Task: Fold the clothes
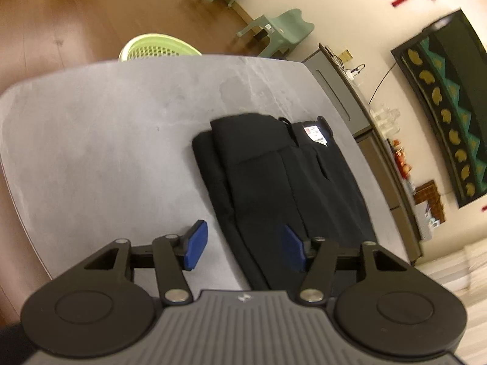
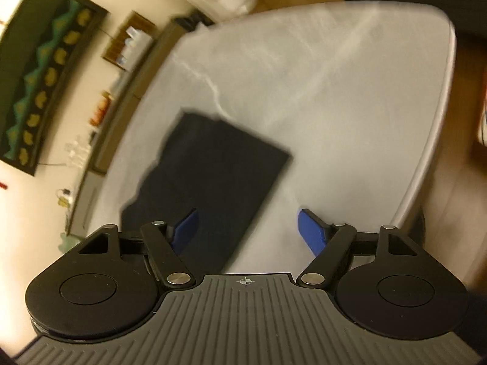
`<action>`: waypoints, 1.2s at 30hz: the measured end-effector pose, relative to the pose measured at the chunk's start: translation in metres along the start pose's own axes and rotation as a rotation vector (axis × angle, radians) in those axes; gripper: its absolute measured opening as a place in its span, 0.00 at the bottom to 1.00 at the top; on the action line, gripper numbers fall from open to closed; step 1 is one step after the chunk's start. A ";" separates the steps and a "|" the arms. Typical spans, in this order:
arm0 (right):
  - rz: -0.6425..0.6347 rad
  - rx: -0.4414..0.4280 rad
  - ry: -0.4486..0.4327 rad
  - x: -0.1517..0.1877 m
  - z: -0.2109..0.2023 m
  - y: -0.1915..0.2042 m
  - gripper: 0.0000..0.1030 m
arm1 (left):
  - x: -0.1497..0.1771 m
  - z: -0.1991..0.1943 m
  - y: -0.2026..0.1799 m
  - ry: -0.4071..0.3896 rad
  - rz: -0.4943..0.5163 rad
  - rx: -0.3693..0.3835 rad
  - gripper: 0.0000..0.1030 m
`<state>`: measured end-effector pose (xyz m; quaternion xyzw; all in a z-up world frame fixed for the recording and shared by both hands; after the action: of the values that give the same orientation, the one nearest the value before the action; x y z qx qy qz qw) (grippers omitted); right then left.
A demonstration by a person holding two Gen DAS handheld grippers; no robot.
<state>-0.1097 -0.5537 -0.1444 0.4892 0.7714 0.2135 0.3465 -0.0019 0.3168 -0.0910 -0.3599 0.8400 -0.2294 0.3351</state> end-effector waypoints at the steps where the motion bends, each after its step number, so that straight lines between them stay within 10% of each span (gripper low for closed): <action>1: -0.007 -0.002 -0.010 0.002 0.002 0.002 0.69 | 0.001 0.005 -0.006 0.009 0.012 0.009 0.55; 5: -0.049 -0.056 0.005 0.004 0.027 0.021 0.69 | 0.000 0.018 -0.023 0.003 0.102 -0.019 0.55; 9: 0.010 -0.058 -0.043 -0.004 0.036 0.017 0.58 | -0.005 0.008 -0.001 -0.069 -0.023 -0.021 0.55; 12: 0.008 -0.071 -0.038 -0.007 0.047 0.024 0.60 | -0.002 0.026 -0.025 0.014 0.083 0.037 0.55; 17: -0.045 -0.068 -0.019 -0.007 0.062 0.039 0.52 | -0.008 0.021 -0.005 -0.079 -0.084 0.026 0.54; 22: -0.065 -0.032 -0.055 -0.007 0.071 0.051 0.49 | 0.001 0.041 -0.034 -0.030 0.040 0.075 0.55; 23: -0.098 -0.016 -0.050 -0.006 0.073 0.055 0.44 | 0.003 0.042 -0.035 -0.031 0.036 0.077 0.53; 25: -0.118 0.005 -0.033 -0.005 0.076 0.053 0.08 | 0.003 0.043 -0.030 -0.027 0.012 0.060 0.18; 29: -0.174 0.018 -0.045 -0.004 0.069 0.056 0.02 | 0.003 0.032 -0.028 -0.052 0.029 0.068 0.04; 36: -0.318 -0.150 -0.184 0.001 -0.002 0.093 0.01 | 0.007 -0.019 -0.033 -0.163 -0.027 0.300 0.03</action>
<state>-0.0550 -0.5131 -0.0810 0.3512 0.7859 0.1673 0.4807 -0.0049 0.2935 -0.0601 -0.3347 0.7614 -0.3267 0.4489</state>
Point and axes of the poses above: each gripper's, at about its wrist camera, not at the fingertips, and z roughly the way its jaws point, y to its left, x to its underside, the point moved 2 cm from there along z, roughly the way its jaws point, and after that the axes turned 2 degrees about z, right-handed, at the moved point
